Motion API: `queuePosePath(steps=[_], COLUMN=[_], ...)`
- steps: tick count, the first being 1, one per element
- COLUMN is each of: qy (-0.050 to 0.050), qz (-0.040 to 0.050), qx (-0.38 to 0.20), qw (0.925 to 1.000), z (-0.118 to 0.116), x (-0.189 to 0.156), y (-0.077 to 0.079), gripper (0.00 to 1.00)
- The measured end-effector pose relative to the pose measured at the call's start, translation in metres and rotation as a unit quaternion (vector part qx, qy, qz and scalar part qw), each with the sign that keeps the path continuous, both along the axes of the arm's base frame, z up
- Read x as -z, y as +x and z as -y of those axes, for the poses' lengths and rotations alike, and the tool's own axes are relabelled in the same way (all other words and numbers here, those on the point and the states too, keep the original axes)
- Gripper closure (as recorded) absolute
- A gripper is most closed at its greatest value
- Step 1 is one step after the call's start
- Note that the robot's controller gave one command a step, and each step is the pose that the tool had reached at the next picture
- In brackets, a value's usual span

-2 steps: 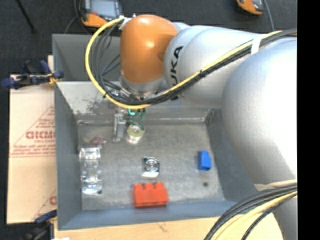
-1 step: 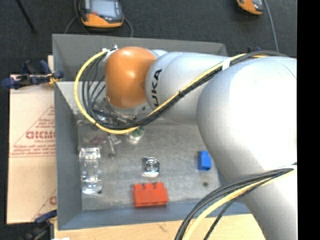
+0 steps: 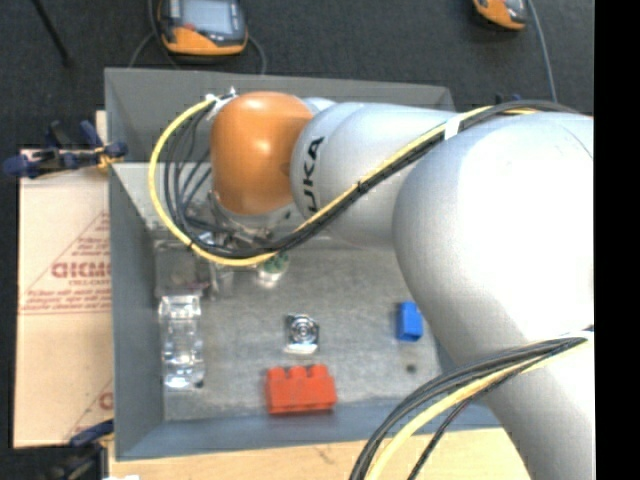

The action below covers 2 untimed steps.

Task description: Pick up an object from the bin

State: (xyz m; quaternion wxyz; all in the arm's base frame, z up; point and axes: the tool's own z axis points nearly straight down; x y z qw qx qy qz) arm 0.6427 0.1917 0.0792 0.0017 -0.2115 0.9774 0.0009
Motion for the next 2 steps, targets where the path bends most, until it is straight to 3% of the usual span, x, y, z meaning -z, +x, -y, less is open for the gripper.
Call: queuePosePath(steps=[1, 2], qy=[-0.003, -0.002], qz=[0.0054, 0.0063], qx=[-0.411, -0.403], qw=[0.9117, 0.9153], z=[0.016, 0.002], x=[0.005, -0.123], y=[-0.026, -0.016], gripper=[1.00, 1.00])
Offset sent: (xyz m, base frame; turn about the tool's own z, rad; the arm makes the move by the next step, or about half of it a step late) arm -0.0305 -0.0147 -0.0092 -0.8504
